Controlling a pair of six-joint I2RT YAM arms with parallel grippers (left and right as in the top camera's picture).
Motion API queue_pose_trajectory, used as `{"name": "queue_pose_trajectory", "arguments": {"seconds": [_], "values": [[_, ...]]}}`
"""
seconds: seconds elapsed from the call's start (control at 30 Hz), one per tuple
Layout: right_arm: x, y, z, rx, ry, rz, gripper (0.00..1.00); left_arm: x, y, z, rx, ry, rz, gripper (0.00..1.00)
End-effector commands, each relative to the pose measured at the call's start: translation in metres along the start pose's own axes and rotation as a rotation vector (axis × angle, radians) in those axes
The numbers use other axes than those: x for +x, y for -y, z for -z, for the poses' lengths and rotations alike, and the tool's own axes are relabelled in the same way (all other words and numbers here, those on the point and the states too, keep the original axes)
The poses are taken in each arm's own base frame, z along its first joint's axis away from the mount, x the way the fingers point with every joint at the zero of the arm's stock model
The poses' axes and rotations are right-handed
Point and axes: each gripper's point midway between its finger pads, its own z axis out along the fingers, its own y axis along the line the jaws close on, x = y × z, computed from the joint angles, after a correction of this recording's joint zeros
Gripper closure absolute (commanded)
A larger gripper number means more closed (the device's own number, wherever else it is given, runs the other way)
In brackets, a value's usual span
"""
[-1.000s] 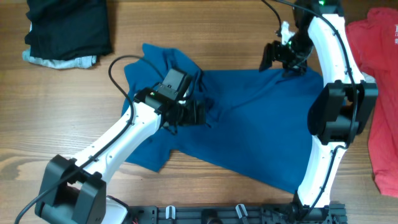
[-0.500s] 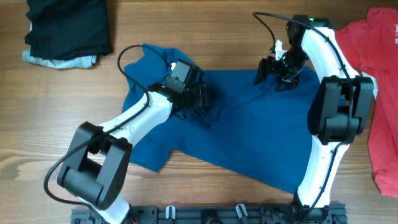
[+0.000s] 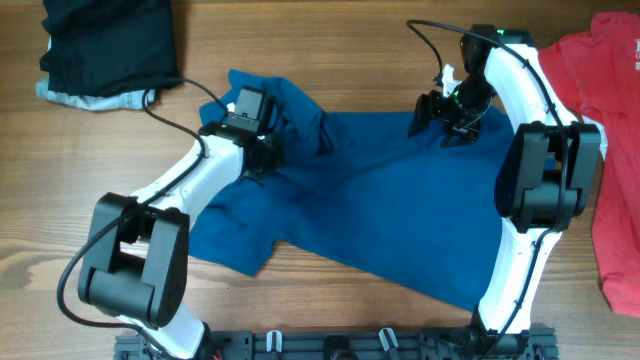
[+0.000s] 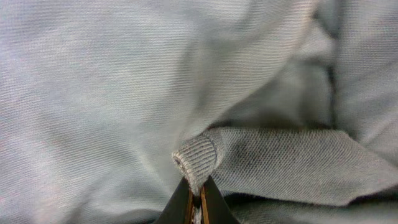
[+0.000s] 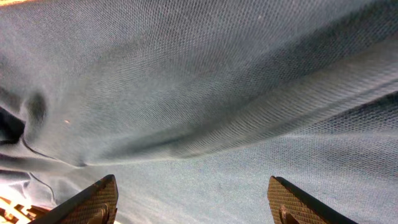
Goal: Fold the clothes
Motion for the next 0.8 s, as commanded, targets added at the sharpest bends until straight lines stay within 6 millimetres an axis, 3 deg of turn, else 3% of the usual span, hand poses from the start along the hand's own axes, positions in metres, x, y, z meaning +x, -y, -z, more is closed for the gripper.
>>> {"name": "queue_pose_trajectory", "arguments": {"seconds": [0.0, 0.1, 0.2, 0.27, 0.3, 0.33, 0.37, 0.4, 0.43, 0.5, 0.53, 0.77], "values": [[0.003, -0.006, 0.004, -0.019, 0.009, 0.006, 0.22, -0.01, -0.027, 0.016, -0.075, 0.023, 0.065, 0.96], [0.0, -0.006, 0.004, -0.02, 0.02, -0.001, 0.22, -0.007, -0.039, 0.034, -0.092, 0.016, 0.095, 0.96], [-0.003, -0.006, 0.004, -0.017, 0.032, -0.048, 0.25, 0.008, -0.051, 0.053, -0.125, -0.03, 0.106, 0.93], [-0.006, -0.002, 0.008, 0.002, 0.053, -0.086, 0.28, 0.02, -0.071, 0.063, -0.232, -0.042, 0.213, 0.96], [-0.007, 0.0, 0.01, 0.015, 0.065, -0.094, 0.28, 0.022, -0.077, 0.065, -0.261, -0.041, 0.242, 0.89], [-0.008, 0.0, 0.016, 0.015, 0.083, -0.1, 0.28, 0.022, -0.078, 0.067, -0.267, -0.037, 0.252, 0.72], [-0.008, 0.003, 0.025, 0.024, 0.107, -0.128, 0.28, 0.021, -0.077, 0.068, -0.26, -0.029, 0.252, 0.65], [-0.009, 0.011, 0.035, 0.051, 0.137, -0.172, 0.27, 0.019, -0.073, 0.068, -0.24, -0.024, 0.254, 0.3], [-0.01, 0.021, 0.044, 0.084, 0.167, -0.22, 0.27, 0.018, -0.07, 0.067, -0.223, -0.026, 0.251, 0.03], [-0.011, 0.05, 0.068, 0.135, 0.235, -0.307, 0.22, 0.018, -0.066, 0.066, -0.204, -0.029, 0.25, 0.0], [-0.012, 0.076, 0.082, 0.131, 0.263, -0.344, 0.21, 0.019, -0.064, 0.066, -0.19, -0.039, 0.252, 0.0], [-0.017, 0.159, 0.092, 0.189, 0.315, -0.483, 0.16, 0.027, -0.057, 0.063, -0.148, -0.081, 0.256, 0.0]]}}
